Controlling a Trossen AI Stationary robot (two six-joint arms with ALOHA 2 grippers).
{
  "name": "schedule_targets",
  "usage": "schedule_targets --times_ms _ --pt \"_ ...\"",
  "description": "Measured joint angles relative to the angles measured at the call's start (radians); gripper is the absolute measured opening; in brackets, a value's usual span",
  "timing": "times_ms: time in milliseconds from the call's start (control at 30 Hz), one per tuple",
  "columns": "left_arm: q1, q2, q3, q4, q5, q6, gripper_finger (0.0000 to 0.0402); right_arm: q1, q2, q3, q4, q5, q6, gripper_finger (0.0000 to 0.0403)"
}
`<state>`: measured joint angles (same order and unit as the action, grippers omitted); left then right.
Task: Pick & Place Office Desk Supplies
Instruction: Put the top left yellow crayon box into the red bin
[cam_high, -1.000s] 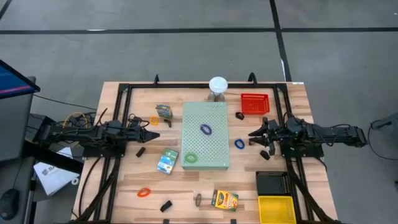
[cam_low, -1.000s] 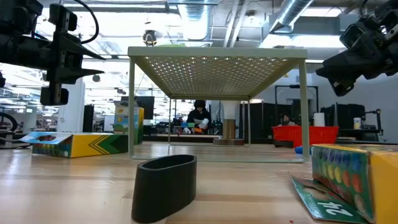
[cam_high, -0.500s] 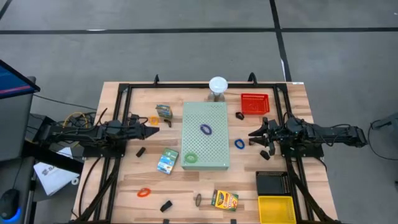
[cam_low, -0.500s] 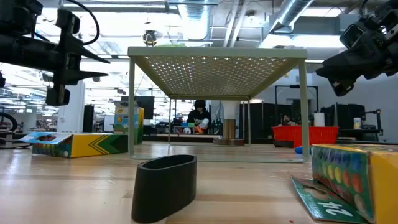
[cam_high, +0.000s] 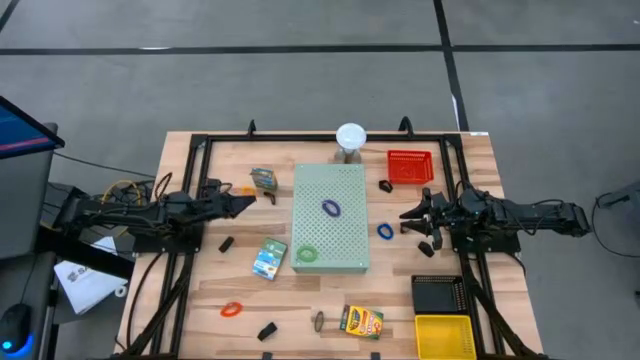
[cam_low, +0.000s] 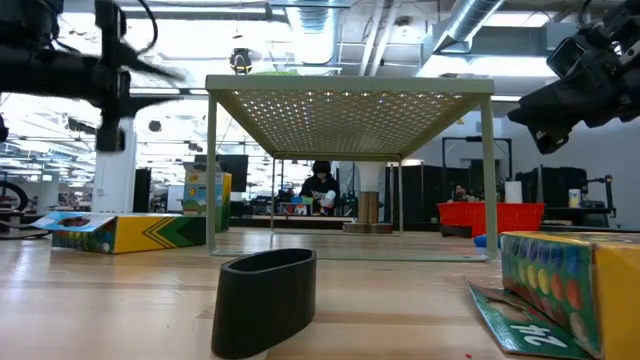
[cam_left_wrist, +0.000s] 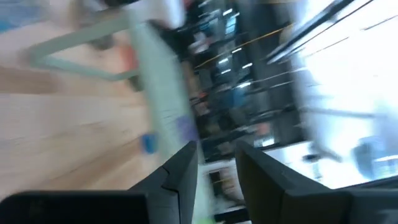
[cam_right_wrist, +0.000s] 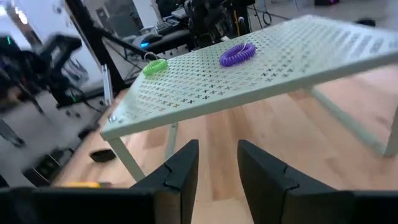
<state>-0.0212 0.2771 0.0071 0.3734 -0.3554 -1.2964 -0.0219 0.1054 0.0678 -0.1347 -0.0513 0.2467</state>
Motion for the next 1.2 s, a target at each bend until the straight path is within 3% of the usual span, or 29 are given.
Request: schedule_targets --times_ms 133,333,400,467,533,600,800,900,1067,1200 --pt "0.0 0.065 0.0 0.348 -0.016 0.179 0.0104 0.0 0.0 0.0 0.026 0.0 -0.134 0.0109" --pt "0.0 0.209 0.08 0.972 0.008 0.621 0.0104 0.0 0.0 0.0 0.212 0.005 -0.011 0.0109" --pt "0.0 0.25 0.15 1.044 0.049 0.743 0.0104 -0.001 0.001 0.0 0.324 0.059 0.027 0.0109" --pt "0.0 0.282 0.247 1.014 0.09 0.804 0.0104 -0.001 0.007 0.0 0.438 0.123 0.112 0.0109" --pt "0.0 0.316 0.375 0.869 0.135 0.822 0.0104 -0.001 0.005 0.0 0.551 0.187 0.216 0.0109" --pt "0.0 0.355 0.534 0.571 0.157 0.826 0.0104 -0.001 0.003 0.001 0.648 0.236 0.289 0.0109" --pt "0.0 0.541 1.125 -0.724 0.088 0.756 0.0104 -0.001 0.004 0.0 0.699 0.319 0.412 0.0109" --pt "0.0 0.682 1.371 -1.2 0.067 0.648 0.0104 0.0 0.004 0.0 0.7 0.314 0.443 0.0109" --pt "0.0 0.872 1.59 -1.653 0.171 0.55 0.0111 0.002 0.004 0.0 0.737 0.314 0.461 0.0109" --pt "-0.011 0.963 1.602 -1.926 0.247 0.513 0.0139 0.002 0.004 0.0 0.796 0.314 0.462 0.0109"
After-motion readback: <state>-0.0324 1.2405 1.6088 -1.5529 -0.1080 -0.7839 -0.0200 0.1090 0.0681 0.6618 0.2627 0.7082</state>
